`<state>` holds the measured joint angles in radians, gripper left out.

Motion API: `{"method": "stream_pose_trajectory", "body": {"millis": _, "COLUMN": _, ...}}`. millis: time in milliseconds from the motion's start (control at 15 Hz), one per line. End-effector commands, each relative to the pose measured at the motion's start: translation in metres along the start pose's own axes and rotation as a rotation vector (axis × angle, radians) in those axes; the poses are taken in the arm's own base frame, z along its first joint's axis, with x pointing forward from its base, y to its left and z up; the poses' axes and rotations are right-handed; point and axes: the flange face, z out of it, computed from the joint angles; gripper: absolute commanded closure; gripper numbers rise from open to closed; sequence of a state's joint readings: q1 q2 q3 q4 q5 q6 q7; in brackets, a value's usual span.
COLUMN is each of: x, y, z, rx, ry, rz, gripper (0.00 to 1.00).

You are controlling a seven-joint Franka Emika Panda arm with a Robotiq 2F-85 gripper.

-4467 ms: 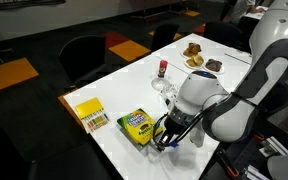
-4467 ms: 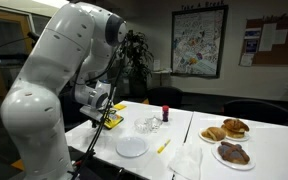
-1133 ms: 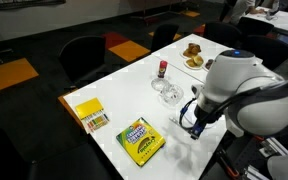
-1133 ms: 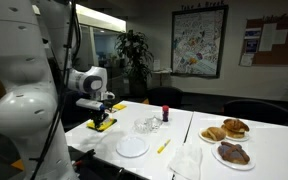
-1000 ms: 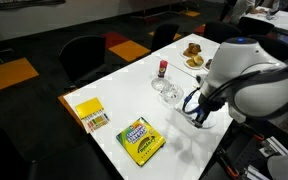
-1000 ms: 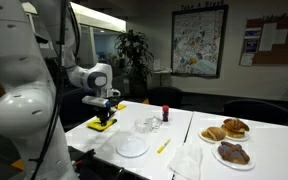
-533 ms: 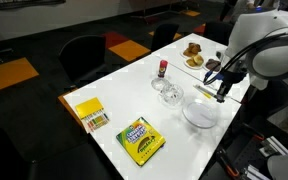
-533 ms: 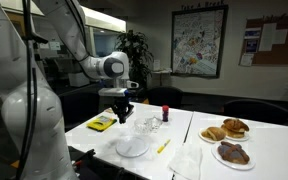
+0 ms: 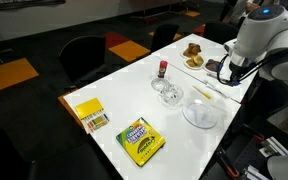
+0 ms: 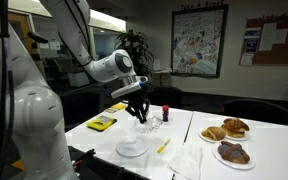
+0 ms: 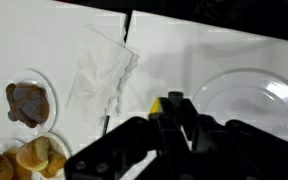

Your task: Pick up two of the crayons and put them to the right

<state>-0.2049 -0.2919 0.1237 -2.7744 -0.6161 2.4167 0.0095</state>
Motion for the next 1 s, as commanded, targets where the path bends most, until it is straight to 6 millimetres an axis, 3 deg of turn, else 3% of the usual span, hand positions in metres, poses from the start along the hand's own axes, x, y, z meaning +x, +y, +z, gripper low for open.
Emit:
{"method": "stream_pose_trajectory", "body": {"millis": 0, "x": 0.005, "y": 0.001, "z": 0.031, "rx": -0.057, "ry": 0.053, "rz": 0.042, "gripper": 0.96}}
{"method": "stream_pose_trajectory", "body": {"millis": 533, "x": -0.039, "y": 0.055, "z": 0.126, "rx": -0.029, "ry": 0.113, "rz": 0.321, "gripper": 0.96}}
{"method": "stream_pose_trajectory", "body": {"millis": 933, "x": -0.018, "y": 0.060, "z": 0.163, "rx": 0.249, "ry": 0.275, "rz": 0.483, "gripper": 0.96}}
